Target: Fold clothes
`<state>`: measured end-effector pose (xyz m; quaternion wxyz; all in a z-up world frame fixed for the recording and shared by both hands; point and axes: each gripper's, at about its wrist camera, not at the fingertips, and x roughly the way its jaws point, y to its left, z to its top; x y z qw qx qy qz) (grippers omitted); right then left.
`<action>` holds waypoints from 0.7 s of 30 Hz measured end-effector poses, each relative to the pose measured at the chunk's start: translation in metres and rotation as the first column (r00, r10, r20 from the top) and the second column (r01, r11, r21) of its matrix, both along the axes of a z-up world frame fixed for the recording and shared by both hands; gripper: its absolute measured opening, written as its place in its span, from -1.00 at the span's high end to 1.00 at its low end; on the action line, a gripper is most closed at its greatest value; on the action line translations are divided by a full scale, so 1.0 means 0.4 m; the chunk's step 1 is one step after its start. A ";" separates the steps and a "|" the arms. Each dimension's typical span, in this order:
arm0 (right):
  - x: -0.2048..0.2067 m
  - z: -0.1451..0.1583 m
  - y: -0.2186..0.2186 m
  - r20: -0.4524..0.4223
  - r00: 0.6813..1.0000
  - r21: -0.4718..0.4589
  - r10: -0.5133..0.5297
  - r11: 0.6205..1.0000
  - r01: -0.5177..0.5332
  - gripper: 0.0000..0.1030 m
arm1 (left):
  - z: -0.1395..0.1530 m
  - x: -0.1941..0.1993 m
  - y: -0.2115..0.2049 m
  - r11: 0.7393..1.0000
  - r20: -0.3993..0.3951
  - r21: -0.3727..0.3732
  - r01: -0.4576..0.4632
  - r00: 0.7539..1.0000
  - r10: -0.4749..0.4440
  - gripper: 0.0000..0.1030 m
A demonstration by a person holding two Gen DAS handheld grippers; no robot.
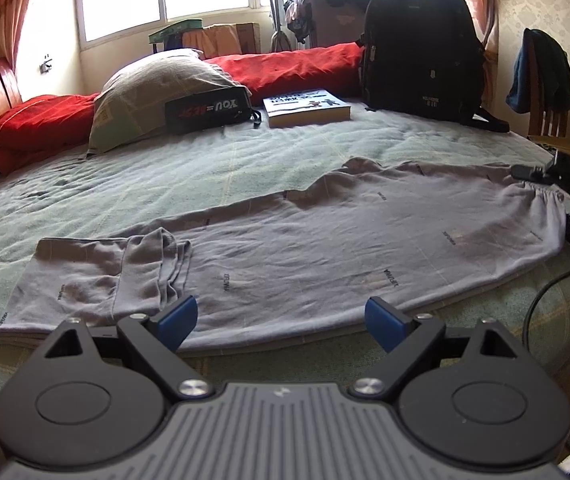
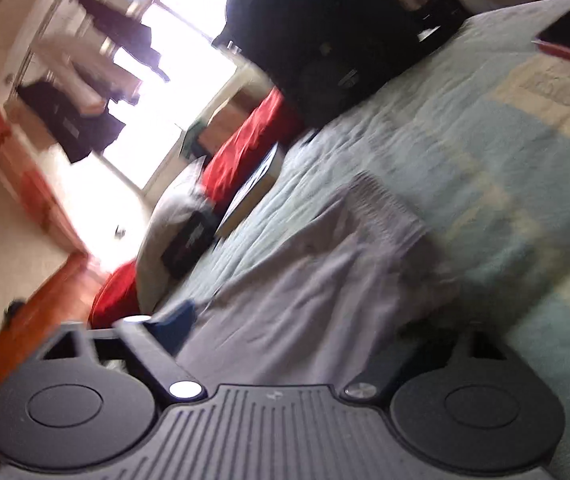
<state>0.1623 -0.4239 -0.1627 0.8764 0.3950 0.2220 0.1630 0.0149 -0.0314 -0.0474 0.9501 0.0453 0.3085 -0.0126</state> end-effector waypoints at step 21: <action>0.069 -0.020 -0.025 -0.116 0.993 0.017 -0.001 1.000 0.003 0.79 | 0.003 -0.004 -0.005 1.000 0.002 0.003 0.015 1.000 -0.015 -0.76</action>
